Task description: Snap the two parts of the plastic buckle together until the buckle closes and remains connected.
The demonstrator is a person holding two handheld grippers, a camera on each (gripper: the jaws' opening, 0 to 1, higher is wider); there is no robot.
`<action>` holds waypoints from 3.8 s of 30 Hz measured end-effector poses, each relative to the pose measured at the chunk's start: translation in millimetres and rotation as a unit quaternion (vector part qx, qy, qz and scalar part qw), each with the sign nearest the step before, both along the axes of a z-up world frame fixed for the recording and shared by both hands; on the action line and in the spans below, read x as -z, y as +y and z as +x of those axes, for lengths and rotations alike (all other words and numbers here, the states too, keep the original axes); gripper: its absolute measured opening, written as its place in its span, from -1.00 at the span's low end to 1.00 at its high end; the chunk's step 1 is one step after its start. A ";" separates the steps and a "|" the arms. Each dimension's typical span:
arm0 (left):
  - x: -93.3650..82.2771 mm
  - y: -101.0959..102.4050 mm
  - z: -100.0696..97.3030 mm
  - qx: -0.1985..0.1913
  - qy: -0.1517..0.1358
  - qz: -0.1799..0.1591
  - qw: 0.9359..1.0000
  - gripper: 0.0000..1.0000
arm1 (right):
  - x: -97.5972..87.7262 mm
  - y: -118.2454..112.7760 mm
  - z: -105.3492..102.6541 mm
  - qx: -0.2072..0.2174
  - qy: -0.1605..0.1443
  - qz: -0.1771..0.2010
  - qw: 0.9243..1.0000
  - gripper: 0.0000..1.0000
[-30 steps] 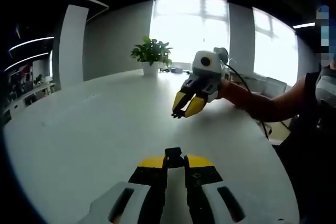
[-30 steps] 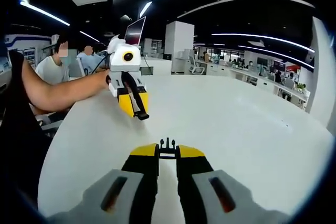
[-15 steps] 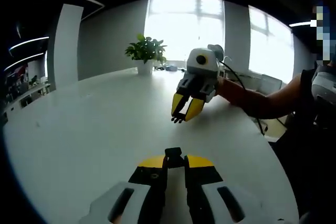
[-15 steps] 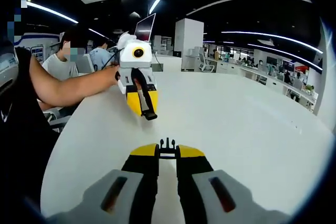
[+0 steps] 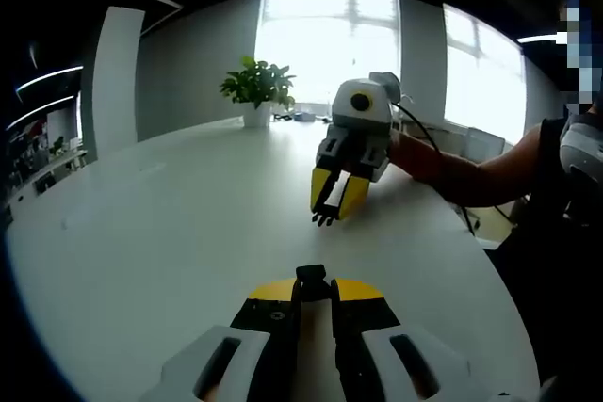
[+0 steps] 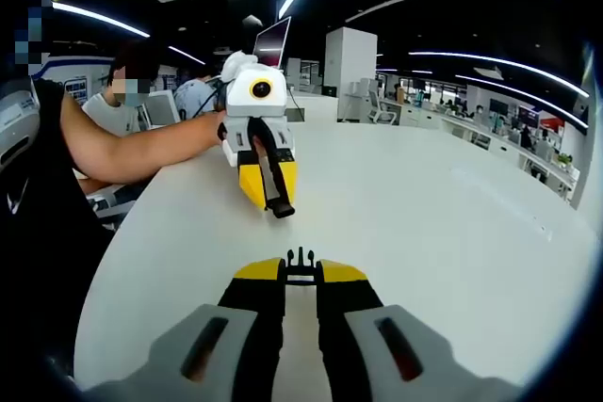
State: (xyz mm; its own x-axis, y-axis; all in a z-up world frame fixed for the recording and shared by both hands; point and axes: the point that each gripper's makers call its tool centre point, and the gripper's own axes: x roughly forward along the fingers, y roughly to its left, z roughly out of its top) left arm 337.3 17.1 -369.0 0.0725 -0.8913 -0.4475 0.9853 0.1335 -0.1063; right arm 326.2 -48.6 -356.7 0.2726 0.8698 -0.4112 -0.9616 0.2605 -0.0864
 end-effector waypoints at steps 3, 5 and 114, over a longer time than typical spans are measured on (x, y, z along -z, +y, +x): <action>4.6 -1.7 -1.0 -0.001 -0.003 0.011 1.000 -0.78 | 1.7 0.0 0.1 -0.001 0.000 -0.004 1.000 -0.80; 6.3 -3.4 -1.3 0.001 -0.002 0.014 1.000 -0.78 | 2.7 0.5 0.2 -0.002 0.000 -0.006 1.000 -0.80; 3.5 -28.4 -38.2 0.101 -0.007 -0.011 0.995 -0.77 | 7.0 23.2 -34.7 -0.094 0.024 0.008 0.995 -0.80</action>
State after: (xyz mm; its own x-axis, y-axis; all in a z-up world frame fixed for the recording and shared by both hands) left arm 299.0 -11.3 -372.6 -0.1031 -0.8979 -0.4280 0.9932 -0.0696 -0.0931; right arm 291.4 -25.4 -363.8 0.0841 0.9099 -0.4063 -0.9965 0.0756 -0.0371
